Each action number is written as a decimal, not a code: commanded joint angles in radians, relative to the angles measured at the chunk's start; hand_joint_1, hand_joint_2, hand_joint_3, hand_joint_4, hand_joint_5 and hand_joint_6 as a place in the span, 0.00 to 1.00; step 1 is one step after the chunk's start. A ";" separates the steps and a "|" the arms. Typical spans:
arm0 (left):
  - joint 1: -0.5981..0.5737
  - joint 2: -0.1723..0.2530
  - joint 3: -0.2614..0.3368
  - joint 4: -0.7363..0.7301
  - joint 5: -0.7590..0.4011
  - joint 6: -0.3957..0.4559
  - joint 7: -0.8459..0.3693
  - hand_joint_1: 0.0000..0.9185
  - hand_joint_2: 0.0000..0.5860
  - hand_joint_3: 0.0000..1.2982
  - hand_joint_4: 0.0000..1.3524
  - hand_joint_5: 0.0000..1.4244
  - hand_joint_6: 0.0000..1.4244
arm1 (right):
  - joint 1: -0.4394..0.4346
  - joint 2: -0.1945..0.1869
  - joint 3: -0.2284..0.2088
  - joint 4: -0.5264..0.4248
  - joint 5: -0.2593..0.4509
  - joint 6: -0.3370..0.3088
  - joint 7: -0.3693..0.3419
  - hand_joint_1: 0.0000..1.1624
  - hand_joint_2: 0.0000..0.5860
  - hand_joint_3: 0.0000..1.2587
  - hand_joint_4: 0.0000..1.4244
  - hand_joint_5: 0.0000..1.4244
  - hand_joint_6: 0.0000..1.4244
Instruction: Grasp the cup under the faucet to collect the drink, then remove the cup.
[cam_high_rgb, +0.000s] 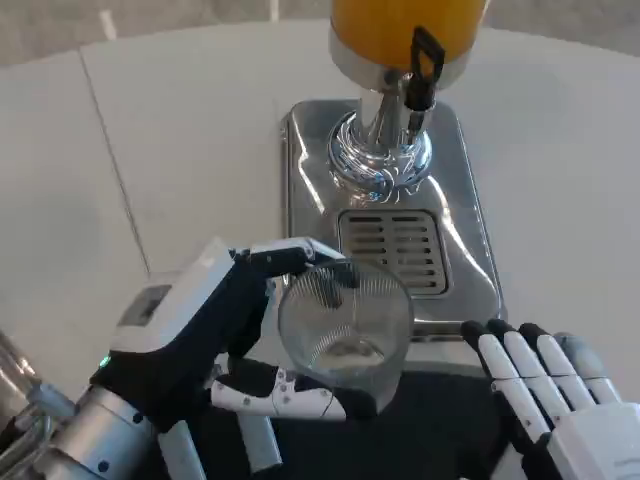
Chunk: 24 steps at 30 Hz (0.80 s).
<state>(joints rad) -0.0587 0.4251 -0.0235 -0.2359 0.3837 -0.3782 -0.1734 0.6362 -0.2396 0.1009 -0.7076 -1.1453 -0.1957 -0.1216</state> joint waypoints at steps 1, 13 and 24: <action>-0.083 -0.039 -0.031 0.058 0.026 0.018 0.025 0.76 0.00 0.78 0.92 0.97 1.00 | 0.011 0.007 -0.018 -0.008 0.010 0.020 0.002 0.09 0.98 0.00 0.00 0.00 0.00; -0.311 -0.098 -0.103 0.302 0.109 0.035 0.098 0.76 0.00 0.78 0.92 0.97 1.00 | 0.015 0.002 -0.050 0.002 0.045 0.024 0.003 0.09 0.98 0.00 0.00 0.00 0.00; -0.540 -0.083 -0.136 0.618 0.145 0.015 0.173 0.76 0.00 0.78 0.92 0.97 1.00 | 0.019 0.013 -0.035 0.003 0.047 0.035 0.017 0.09 0.98 0.00 0.00 0.00 0.00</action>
<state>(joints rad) -0.5468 0.3441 -0.1407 0.3294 0.5271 -0.3386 -0.0308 0.6424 -0.2310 0.0618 -0.7062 -1.1065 -0.1690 -0.1150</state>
